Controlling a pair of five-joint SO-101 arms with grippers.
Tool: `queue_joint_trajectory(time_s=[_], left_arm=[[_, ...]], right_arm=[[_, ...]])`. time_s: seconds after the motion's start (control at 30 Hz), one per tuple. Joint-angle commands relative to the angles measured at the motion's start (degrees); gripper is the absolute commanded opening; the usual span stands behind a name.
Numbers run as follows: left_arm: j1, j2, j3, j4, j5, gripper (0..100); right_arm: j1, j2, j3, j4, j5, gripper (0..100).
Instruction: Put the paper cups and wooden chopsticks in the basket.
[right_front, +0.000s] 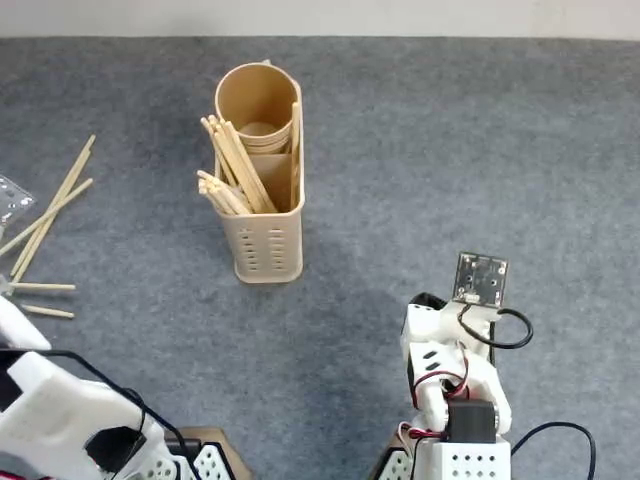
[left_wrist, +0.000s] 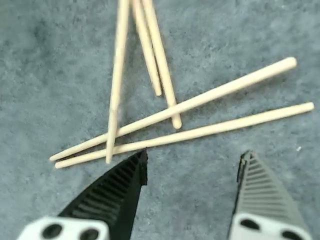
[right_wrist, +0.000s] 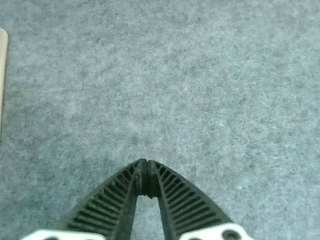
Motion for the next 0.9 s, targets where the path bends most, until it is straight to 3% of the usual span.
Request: queue_joint_trajectory(time_s=[0.0,0.47,0.7,0.87], left_arm=[[-0.4,-2.4,-0.2,0.2,-36.1,31],[2.5,8.5,-0.7,-0.1,-33.8,25],[15.5,8.8,-0.4,-10.0,-4.1,25],[23.7,8.9,-0.8,-11.8,10.5,25]], right_arm=[[0.6,0.0,9.2,-0.1,0.5,0.5],[0.6,0.0,9.2,-0.1,0.5,0.5],[0.6,0.0,9.2,-0.1,0.5,0.5],[0.6,0.0,9.2,-0.1,0.5,0.5]])
